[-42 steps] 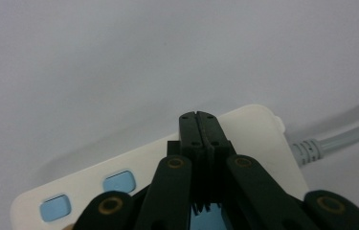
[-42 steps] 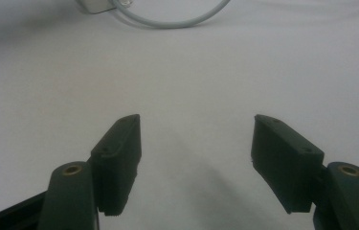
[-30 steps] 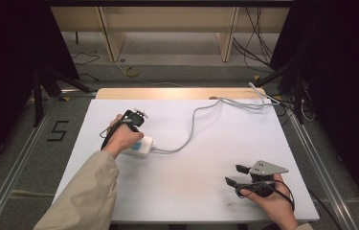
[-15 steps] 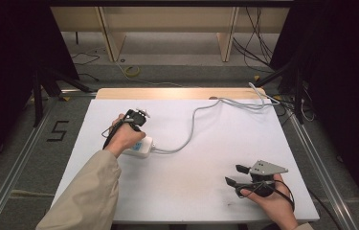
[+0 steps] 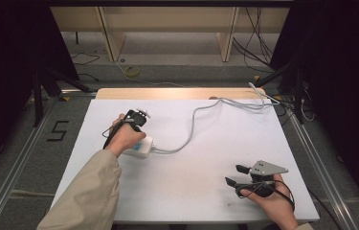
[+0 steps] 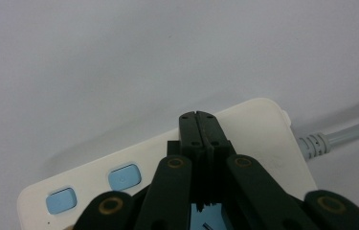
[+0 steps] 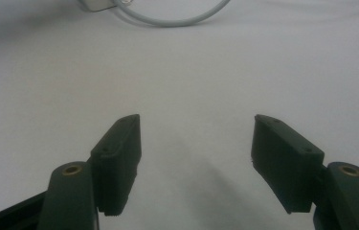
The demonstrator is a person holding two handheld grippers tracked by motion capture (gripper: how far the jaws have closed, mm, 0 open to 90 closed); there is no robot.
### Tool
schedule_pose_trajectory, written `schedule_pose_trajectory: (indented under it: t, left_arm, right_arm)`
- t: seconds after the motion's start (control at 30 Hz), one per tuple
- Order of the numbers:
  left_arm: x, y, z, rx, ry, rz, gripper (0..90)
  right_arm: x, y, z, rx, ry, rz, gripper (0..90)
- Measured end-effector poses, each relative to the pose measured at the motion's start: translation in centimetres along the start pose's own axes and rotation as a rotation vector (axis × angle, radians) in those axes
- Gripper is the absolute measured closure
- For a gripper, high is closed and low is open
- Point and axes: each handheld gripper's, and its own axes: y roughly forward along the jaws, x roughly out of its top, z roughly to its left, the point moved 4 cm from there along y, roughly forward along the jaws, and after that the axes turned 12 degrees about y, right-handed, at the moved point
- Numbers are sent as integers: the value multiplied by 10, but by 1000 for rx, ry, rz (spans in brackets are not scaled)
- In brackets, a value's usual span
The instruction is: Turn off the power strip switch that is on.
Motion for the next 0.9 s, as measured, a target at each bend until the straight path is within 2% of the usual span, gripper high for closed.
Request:
schedule_pose_trajectory:
  t: [0.13,0.8,0.9]
  left_arm:
    - [0,0,-1,10,8,-1,900]
    - [-1,0,-1,1,-2,-4,900]
    - [-1,0,-1,4,10,-3,900]
  right_arm:
    - [0,0,0,-1,1,-1,356]
    - [0,0,0,-1,-3,-2,355]
    - [0,0,0,0,-3,-2,355]
